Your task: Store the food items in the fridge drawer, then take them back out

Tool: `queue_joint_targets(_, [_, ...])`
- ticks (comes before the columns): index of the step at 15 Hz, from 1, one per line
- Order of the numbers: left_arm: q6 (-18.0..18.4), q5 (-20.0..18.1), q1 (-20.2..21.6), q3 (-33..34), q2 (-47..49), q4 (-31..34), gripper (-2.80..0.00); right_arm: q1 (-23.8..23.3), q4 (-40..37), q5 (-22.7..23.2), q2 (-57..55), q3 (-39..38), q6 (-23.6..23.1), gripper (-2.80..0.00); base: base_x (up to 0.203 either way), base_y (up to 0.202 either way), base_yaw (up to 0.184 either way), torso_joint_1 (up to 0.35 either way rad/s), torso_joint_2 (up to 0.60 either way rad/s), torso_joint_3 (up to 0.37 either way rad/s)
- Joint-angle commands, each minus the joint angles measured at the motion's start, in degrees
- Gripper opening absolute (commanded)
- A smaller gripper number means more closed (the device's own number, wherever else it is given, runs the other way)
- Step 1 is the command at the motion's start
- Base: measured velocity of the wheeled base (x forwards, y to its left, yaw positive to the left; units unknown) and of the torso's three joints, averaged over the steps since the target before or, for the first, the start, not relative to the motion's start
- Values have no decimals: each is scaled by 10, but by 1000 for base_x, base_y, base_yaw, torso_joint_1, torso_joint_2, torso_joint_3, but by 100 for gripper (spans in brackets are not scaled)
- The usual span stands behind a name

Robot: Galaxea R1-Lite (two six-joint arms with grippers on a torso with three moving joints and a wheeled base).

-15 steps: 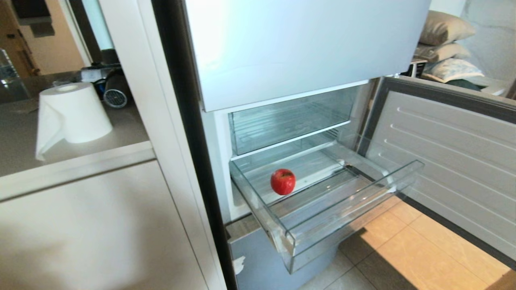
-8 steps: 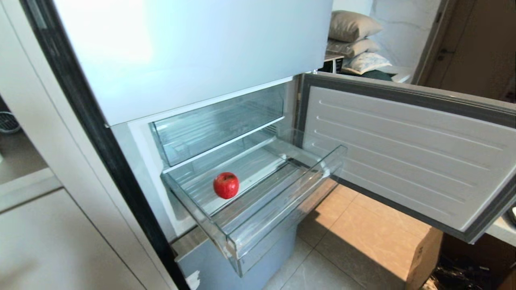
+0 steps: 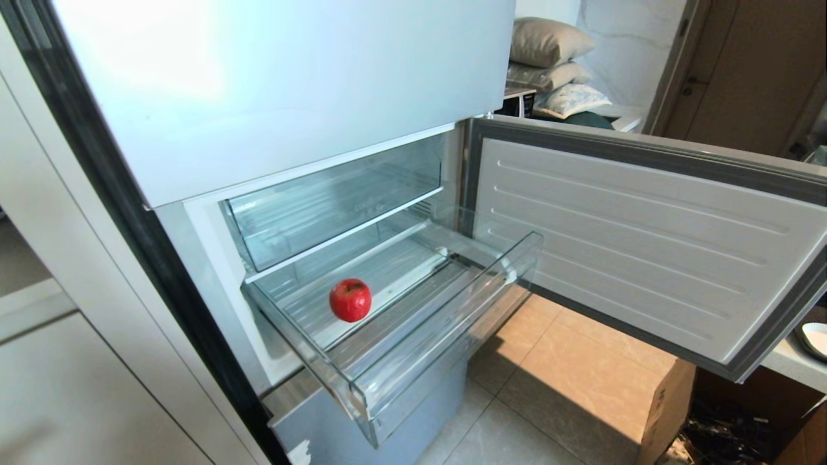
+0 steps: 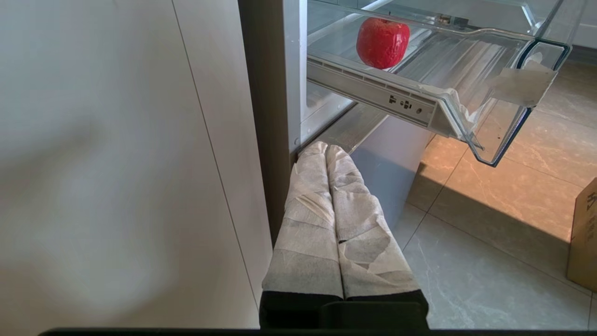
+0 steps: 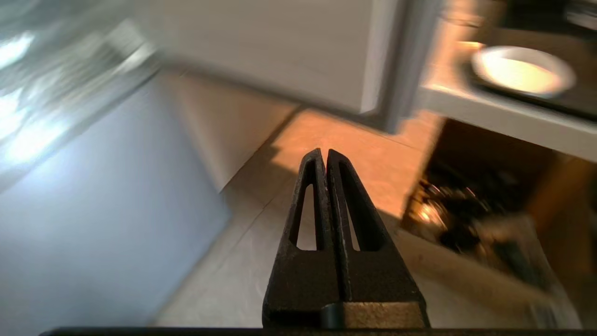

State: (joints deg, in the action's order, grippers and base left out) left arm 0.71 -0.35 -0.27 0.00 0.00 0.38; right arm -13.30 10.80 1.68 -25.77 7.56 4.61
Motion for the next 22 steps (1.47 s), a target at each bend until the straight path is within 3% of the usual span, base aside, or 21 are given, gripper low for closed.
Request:
queue_joint_targets(1, [0,0,0,0,1,0,-280,-127,22,6,-167,60,36,-280,0,0,0,0,0,0])
queue_joint_targets(2, [0,0,0,0,1,0,-280,-202,36,18,-221,97,51,-280,0,0,0,0,0,0])
queue_joint_targets(4, [0,0,0,0,1,0,-280,-302,72,39,-327,168,76,-280,0,0,0,0,0,0])
queue_joint_targets(6, [0,0,0,0,1,0,-280,-359,123,51,-415,216,91,-280,0,0,0,0,0,0])
queue_joint_targets(8, [0,0,0,0,1,0,-280,-385,184,55,-500,233,94,-280,0,0,0,0,0,0])
queue_joint_targets(9, [0,0,0,0,1,0,-280,-392,228,55,-545,238,94,0,0,0,0,0,0,0])
queue_joint_targets(16, [0,0,0,0,1,0,-280,-405,437,35,-803,308,94,0,0,0,0,0,0,0])
queue_joint_targets(22, [0,0,0,0,1,0,-280,-412,468,3,-932,426,61,0,0,0,0,0,0,0])
